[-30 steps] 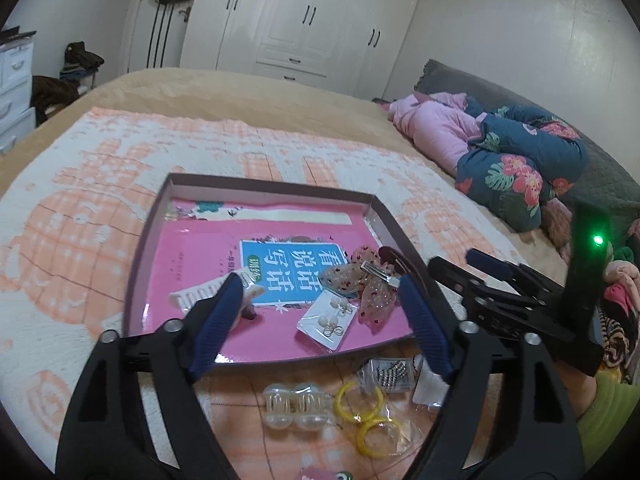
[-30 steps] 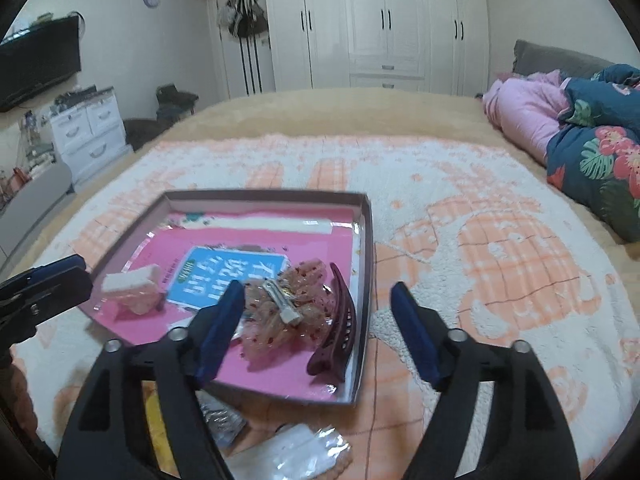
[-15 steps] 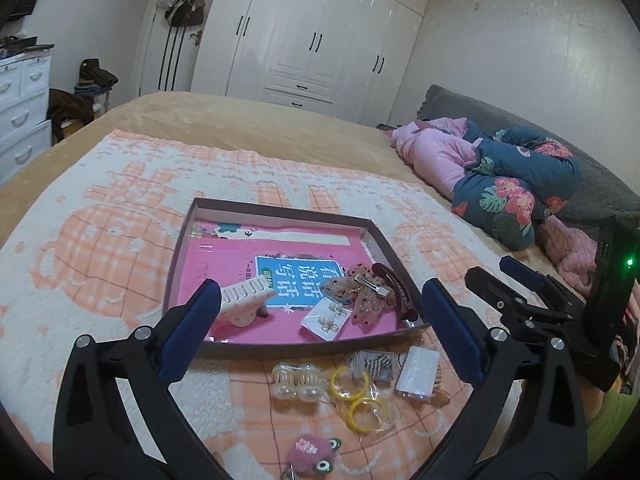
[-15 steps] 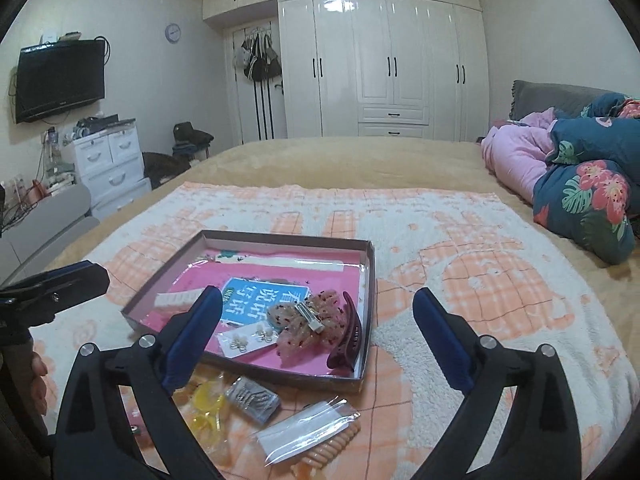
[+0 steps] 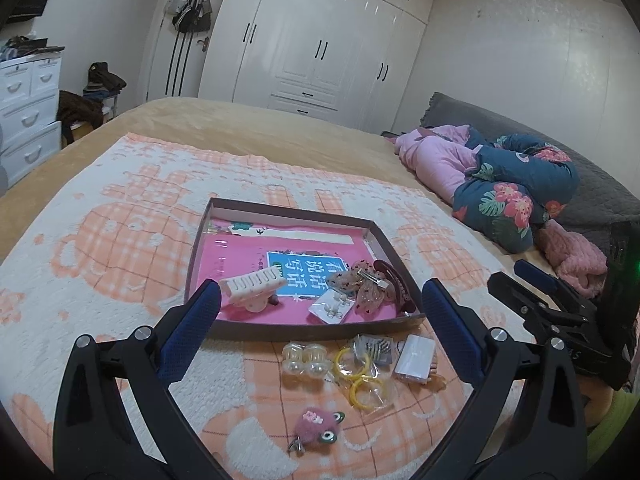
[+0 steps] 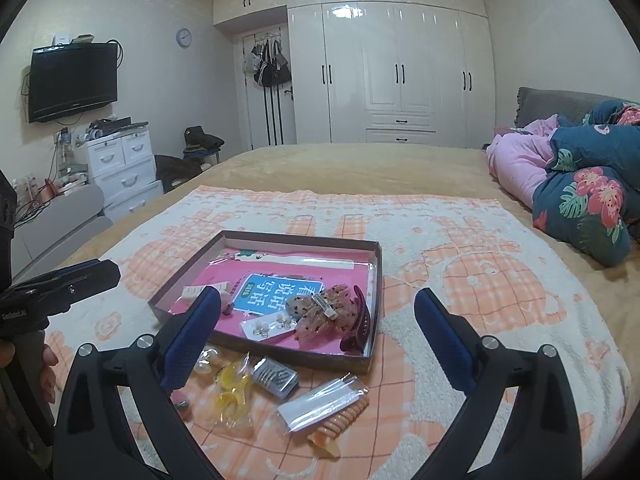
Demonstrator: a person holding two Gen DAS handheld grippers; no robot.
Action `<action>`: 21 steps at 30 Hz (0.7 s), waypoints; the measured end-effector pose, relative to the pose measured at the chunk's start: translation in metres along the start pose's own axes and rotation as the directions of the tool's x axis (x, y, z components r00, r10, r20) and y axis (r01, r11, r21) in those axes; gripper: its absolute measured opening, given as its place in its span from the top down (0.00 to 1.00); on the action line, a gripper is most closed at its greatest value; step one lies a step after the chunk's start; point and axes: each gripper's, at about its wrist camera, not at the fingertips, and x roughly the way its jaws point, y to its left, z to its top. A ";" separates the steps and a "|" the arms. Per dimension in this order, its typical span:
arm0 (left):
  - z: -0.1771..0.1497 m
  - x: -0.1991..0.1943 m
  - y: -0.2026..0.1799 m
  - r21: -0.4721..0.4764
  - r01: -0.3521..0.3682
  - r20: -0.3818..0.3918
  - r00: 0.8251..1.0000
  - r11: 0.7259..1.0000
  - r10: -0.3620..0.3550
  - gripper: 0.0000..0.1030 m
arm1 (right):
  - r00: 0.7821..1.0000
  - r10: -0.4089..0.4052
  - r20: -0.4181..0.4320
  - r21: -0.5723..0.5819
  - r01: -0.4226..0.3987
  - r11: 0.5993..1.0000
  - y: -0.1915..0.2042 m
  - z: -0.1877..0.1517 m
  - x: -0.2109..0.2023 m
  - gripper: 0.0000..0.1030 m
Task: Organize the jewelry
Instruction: 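Withdraw both tools from the box back over the loose jewelry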
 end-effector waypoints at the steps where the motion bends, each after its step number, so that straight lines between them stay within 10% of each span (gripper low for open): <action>1: -0.001 -0.002 0.000 0.000 0.000 0.003 1.000 1.000 0.000 0.11 | 1.000 -0.002 0.002 -0.001 0.002 1.000 0.000 -0.001 -0.002 0.08; 21: -0.027 -0.009 -0.007 0.008 0.039 -0.053 0.998 0.999 -0.038 0.11 | 0.997 -0.031 -0.077 -0.048 0.027 0.998 -0.003 -0.060 -0.019 0.08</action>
